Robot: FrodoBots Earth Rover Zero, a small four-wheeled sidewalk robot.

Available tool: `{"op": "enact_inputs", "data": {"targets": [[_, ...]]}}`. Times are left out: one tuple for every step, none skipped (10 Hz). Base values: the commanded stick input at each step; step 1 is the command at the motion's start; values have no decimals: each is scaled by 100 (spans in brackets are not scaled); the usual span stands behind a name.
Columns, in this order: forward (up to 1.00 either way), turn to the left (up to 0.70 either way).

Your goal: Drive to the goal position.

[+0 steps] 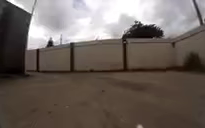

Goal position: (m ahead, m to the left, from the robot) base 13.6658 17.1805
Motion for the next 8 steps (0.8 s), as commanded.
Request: {"op": "enact_inputs", "data": {"targets": [[30,0],[30,0],[30,0],[30,0],[30,0],[30,0],[30,0],[30,0]]}}
